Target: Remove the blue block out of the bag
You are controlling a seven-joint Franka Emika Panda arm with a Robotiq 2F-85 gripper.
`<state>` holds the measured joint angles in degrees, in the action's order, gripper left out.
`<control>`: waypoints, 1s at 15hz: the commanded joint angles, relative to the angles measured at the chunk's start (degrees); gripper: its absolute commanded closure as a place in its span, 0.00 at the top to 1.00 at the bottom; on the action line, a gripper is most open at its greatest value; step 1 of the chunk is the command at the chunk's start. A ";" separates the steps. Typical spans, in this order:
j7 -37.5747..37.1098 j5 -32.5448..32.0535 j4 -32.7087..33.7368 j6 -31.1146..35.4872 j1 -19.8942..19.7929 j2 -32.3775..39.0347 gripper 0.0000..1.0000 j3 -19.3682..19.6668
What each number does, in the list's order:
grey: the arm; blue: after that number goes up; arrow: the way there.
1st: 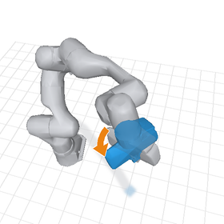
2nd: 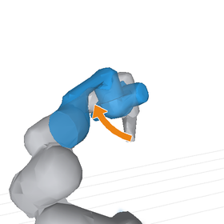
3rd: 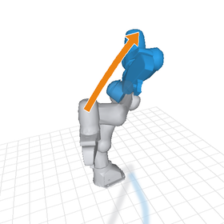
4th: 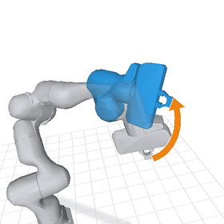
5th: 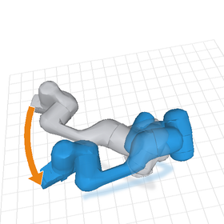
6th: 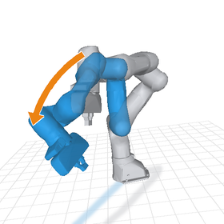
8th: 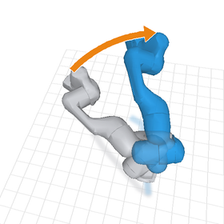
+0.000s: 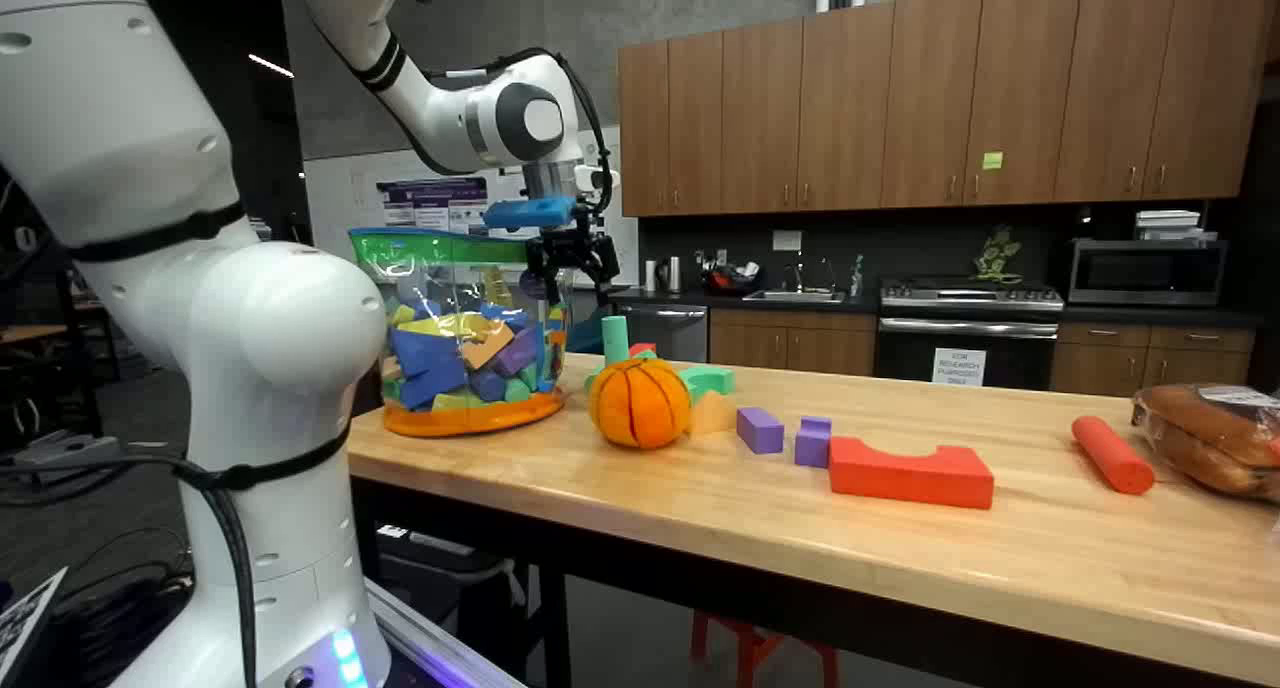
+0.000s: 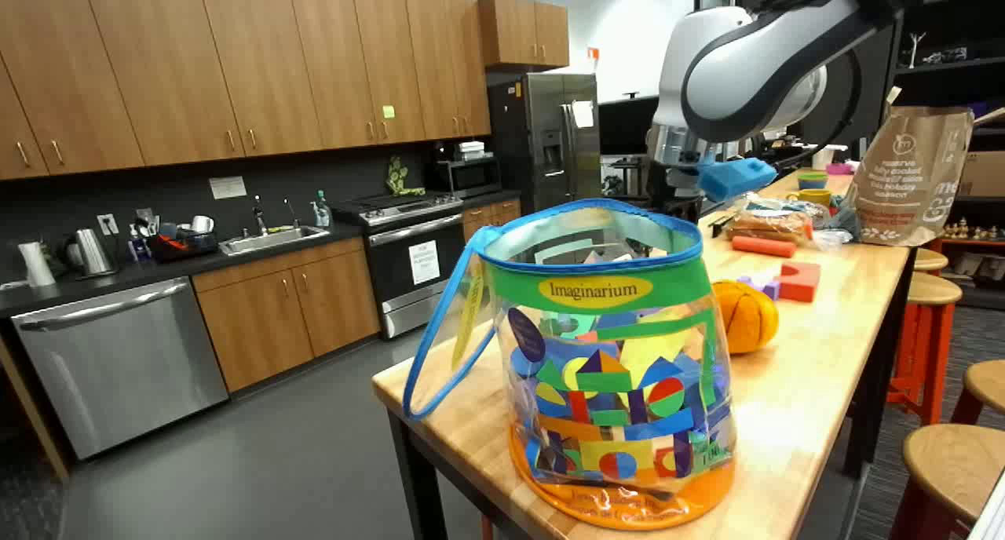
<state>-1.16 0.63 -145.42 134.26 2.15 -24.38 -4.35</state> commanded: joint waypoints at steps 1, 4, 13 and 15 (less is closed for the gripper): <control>-0.17 -0.22 0.10 -0.16 0.38 0.00 1.00 0.36; -0.17 -0.22 0.10 -0.16 0.38 0.00 1.00 0.36; -0.23 -0.53 0.02 -0.41 0.24 -0.10 1.00 0.31; -0.44 -1.04 -0.03 -0.95 -0.08 -0.41 1.00 0.28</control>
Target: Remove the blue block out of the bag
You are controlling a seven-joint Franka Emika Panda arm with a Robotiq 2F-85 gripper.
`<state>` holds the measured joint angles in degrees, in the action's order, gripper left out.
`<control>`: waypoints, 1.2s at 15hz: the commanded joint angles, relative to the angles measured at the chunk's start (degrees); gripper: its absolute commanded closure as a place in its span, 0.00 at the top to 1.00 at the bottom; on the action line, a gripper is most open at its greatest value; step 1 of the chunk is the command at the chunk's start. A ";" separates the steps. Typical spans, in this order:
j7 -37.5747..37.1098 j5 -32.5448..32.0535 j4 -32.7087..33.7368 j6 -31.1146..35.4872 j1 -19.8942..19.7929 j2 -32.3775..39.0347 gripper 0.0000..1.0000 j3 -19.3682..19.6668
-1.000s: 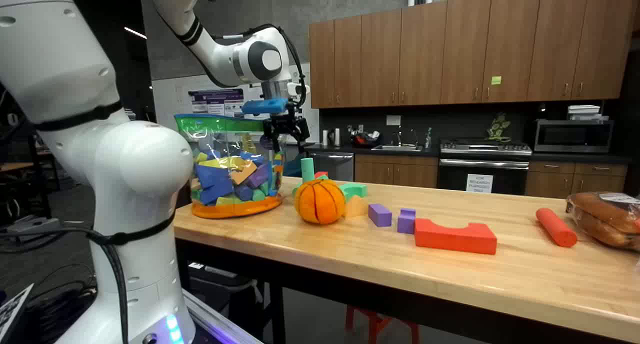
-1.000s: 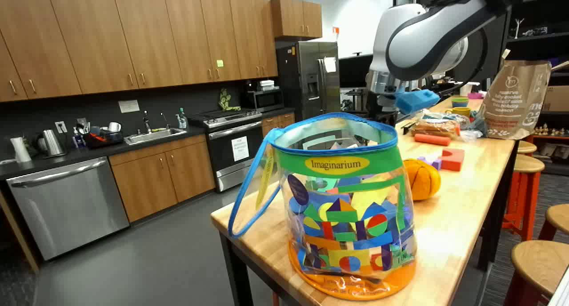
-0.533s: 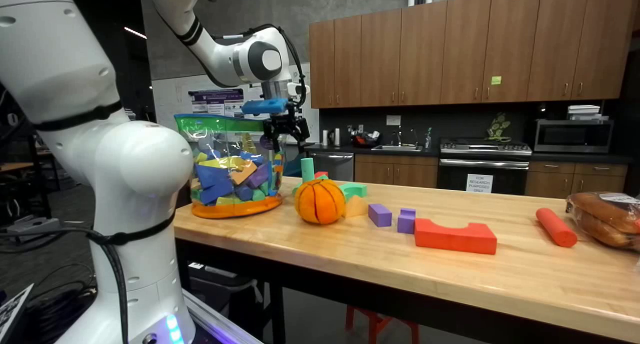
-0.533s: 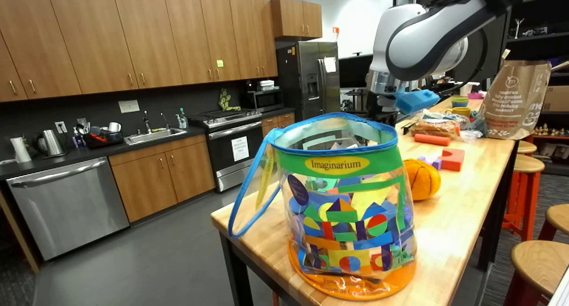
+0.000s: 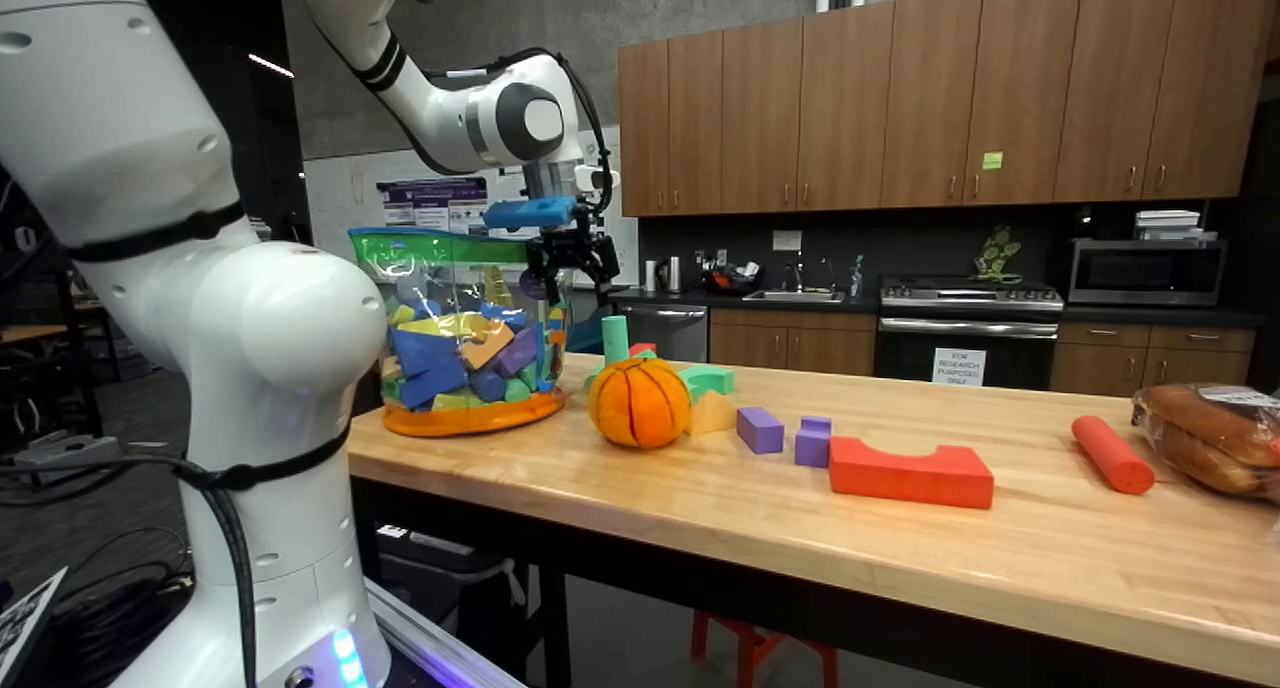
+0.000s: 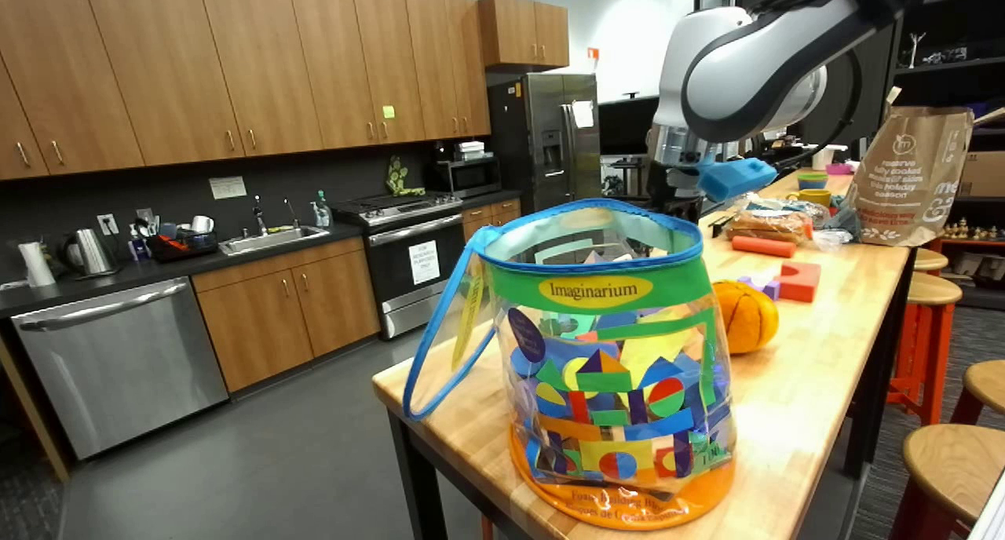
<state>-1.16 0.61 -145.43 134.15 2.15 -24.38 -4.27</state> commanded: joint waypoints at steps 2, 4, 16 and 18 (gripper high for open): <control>-0.31 -1.40 -0.11 -1.66 -0.32 -1.37 1.00 0.41; -0.17 -1.77 -0.22 -3.04 -0.52 -2.89 1.00 0.63; -1.28 -11.37 7.01 -7.24 -2.72 -13.34 1.00 -1.08; -1.25 -12.67 10.29 -5.91 -2.36 -12.27 1.00 -2.35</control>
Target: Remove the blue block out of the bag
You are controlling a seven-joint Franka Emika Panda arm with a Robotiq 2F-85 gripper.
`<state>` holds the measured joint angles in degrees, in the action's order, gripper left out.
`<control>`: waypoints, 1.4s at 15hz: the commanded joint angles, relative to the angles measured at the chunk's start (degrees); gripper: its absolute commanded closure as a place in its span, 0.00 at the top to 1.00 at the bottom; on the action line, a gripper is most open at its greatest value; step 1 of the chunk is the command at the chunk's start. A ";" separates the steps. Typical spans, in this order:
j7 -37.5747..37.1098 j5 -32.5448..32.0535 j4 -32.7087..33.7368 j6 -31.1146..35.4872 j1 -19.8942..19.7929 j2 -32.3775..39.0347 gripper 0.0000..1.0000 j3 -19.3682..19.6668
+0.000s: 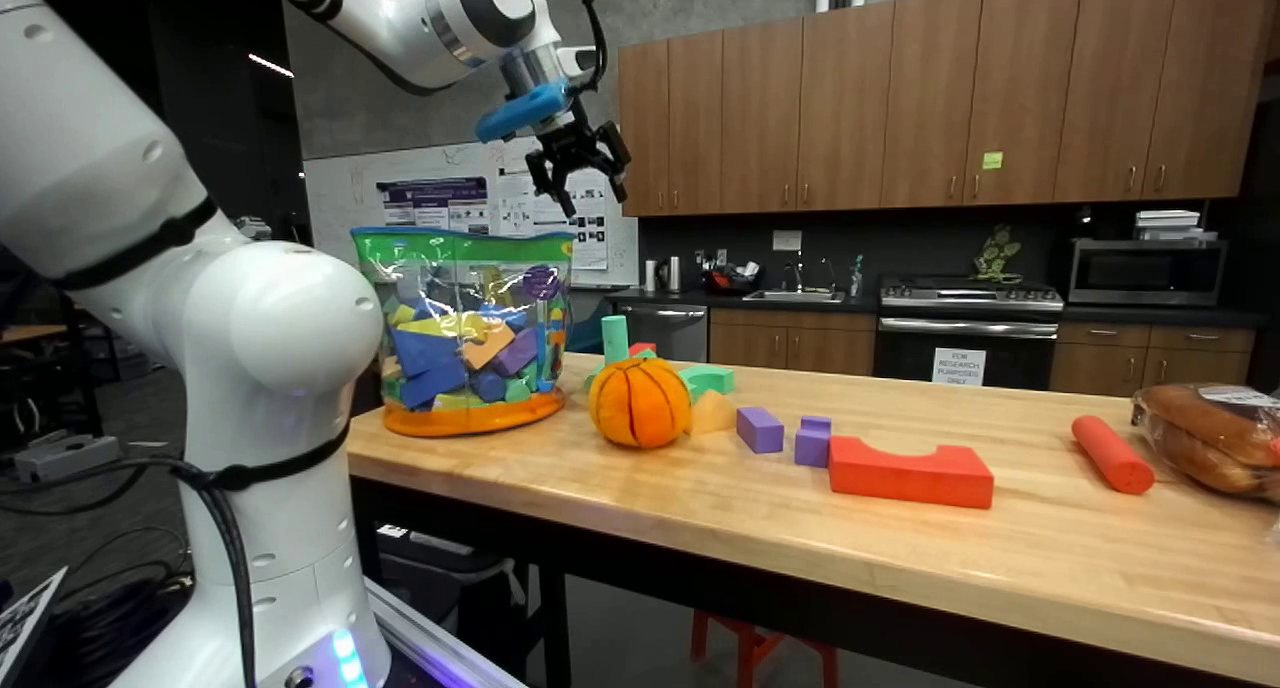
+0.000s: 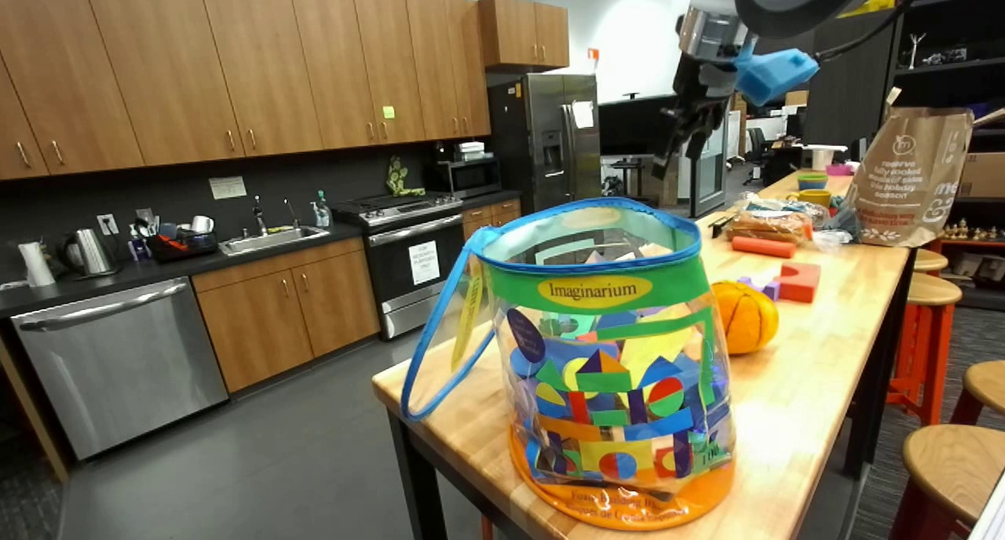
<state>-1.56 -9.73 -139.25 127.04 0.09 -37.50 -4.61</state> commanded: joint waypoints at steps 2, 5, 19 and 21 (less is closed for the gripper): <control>-0.51 -3.56 6.89 1.71 0.29 2.21 1.00 -3.81; 0.73 -4.50 10.18 0.97 2.17 4.99 1.00 -6.72; 9.78 5.33 14.75 -13.54 13.24 15.95 1.00 -8.11; 11.06 6.99 14.94 -14.12 13.78 17.27 1.00 -8.00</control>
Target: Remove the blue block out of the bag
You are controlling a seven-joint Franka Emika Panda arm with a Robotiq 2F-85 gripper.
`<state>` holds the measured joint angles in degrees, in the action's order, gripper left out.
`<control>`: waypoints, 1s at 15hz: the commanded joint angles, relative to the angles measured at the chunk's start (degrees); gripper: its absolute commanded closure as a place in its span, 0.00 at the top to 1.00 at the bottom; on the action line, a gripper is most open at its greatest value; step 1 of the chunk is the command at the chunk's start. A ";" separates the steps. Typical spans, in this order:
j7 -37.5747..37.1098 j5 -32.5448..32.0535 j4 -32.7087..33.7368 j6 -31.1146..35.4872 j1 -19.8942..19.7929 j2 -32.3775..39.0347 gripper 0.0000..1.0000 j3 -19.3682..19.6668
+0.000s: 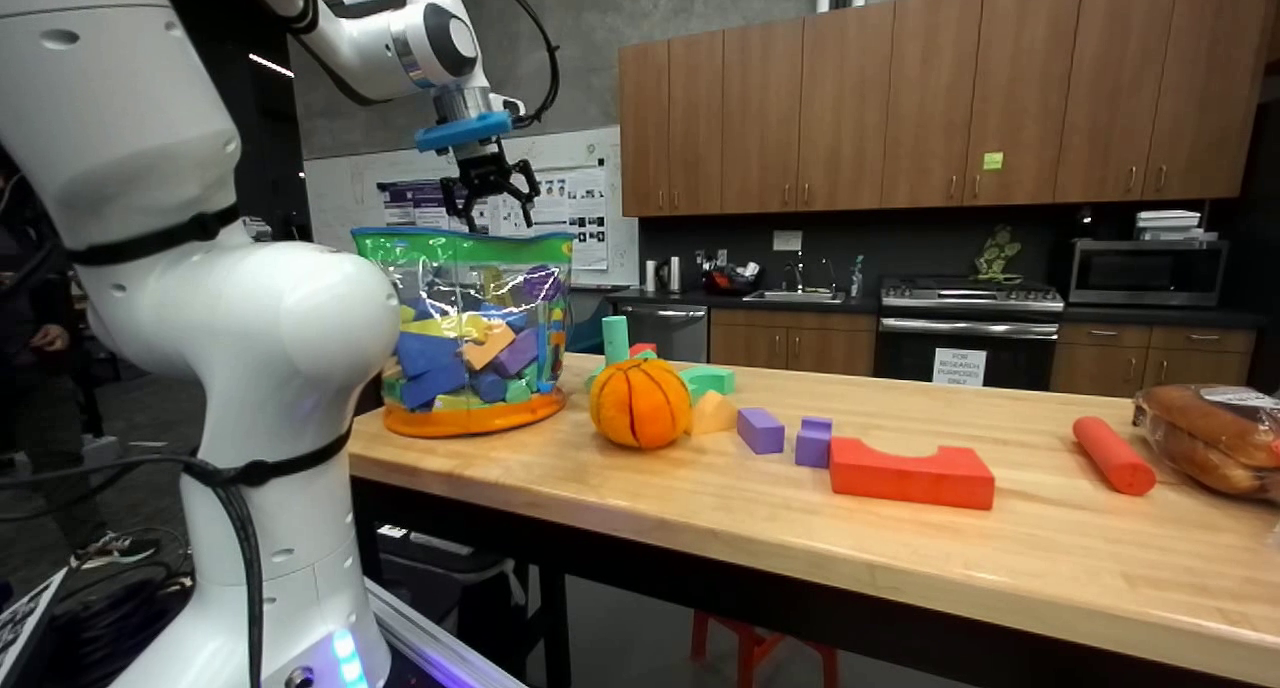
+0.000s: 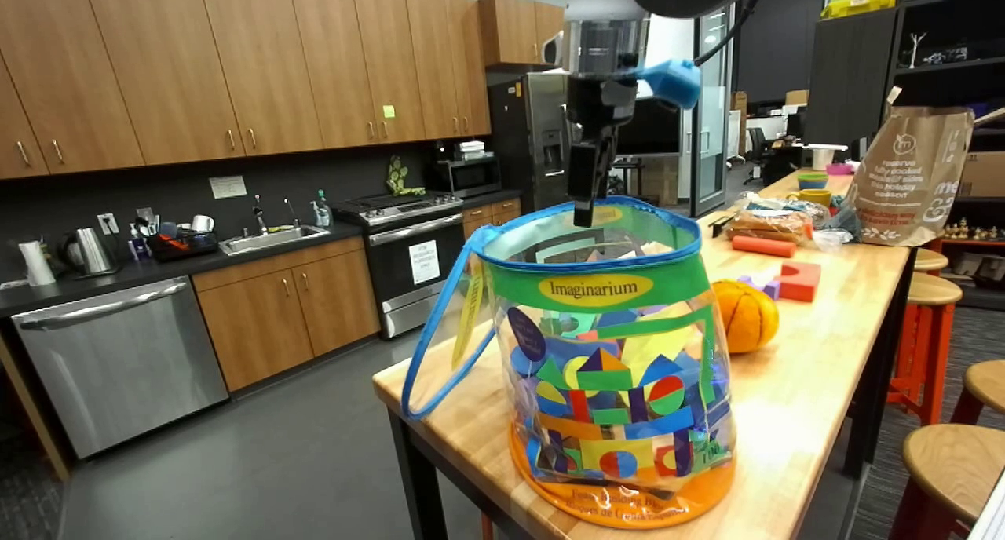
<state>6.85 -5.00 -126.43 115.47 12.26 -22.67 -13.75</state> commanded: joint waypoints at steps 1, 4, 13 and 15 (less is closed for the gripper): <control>2.58 1.86 2.27 -1.59 1.37 3.70 1.00 0.93; 1.43 -0.32 2.51 -0.95 0.73 5.79 1.00 0.30; 0.99 -1.67 8.13 -15.50 0.77 9.46 1.00 0.07; 1.11 -1.29 9.10 -16.77 0.87 10.02 1.00 0.14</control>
<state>7.67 -6.34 -120.48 102.22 12.87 -14.43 -13.70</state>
